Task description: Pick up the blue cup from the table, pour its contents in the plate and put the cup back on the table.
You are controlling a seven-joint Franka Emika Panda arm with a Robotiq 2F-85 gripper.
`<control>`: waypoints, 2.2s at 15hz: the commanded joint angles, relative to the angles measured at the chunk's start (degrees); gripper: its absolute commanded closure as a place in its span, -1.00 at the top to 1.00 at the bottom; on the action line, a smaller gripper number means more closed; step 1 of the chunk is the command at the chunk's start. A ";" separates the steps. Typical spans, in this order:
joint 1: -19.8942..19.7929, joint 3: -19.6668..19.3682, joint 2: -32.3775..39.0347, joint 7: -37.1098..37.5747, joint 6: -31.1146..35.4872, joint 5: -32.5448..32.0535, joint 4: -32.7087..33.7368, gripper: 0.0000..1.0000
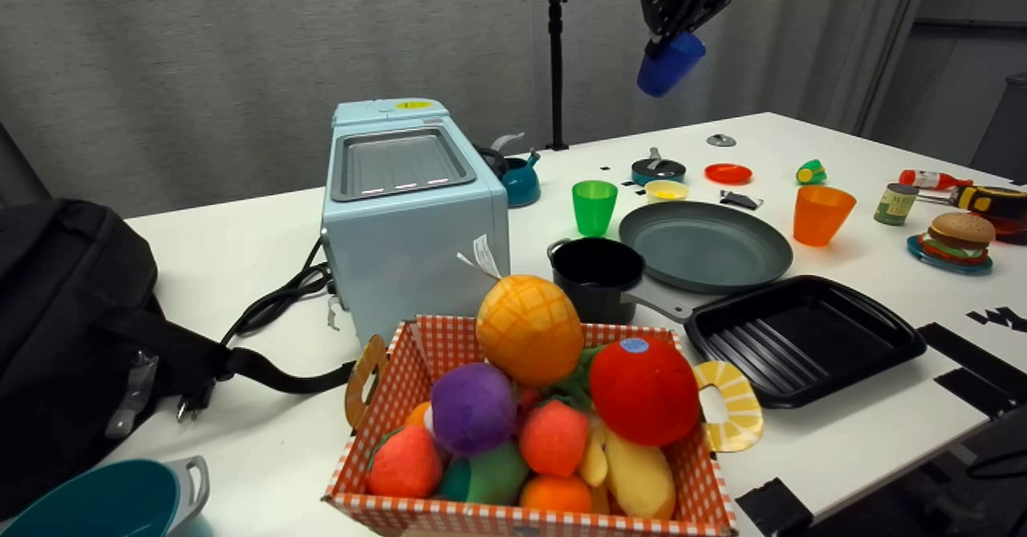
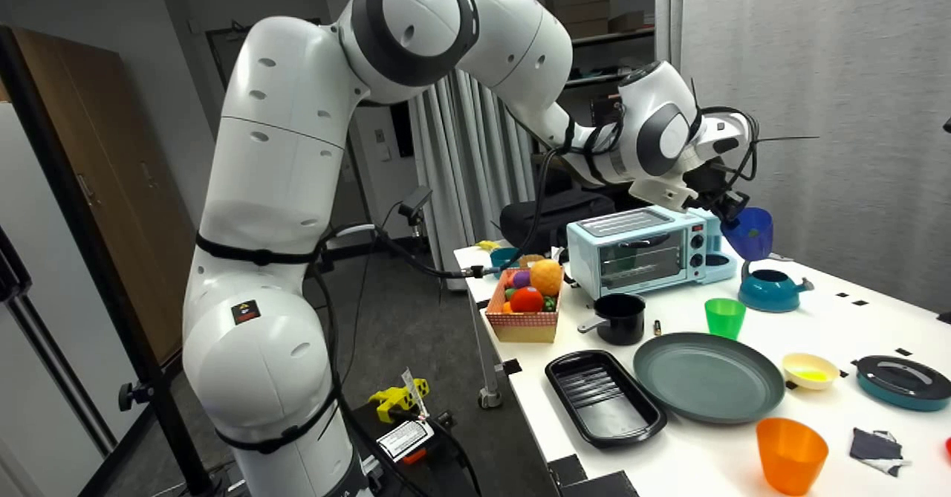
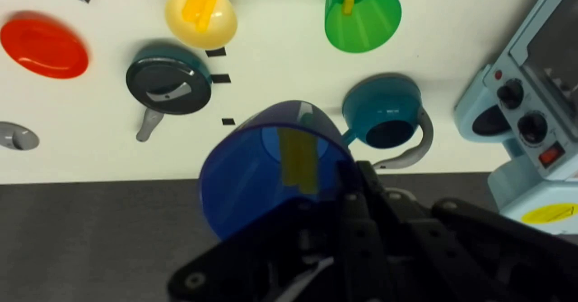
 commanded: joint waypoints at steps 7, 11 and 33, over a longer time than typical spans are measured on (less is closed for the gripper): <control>20.05 -25.71 -6.86 20.09 21.18 -12.82 -13.16 -0.98; 32.79 -41.30 -4.57 24.92 27.02 -11.15 -14.32 -0.98; 62.72 -65.45 18.11 15.80 50.30 38.71 -25.65 -0.98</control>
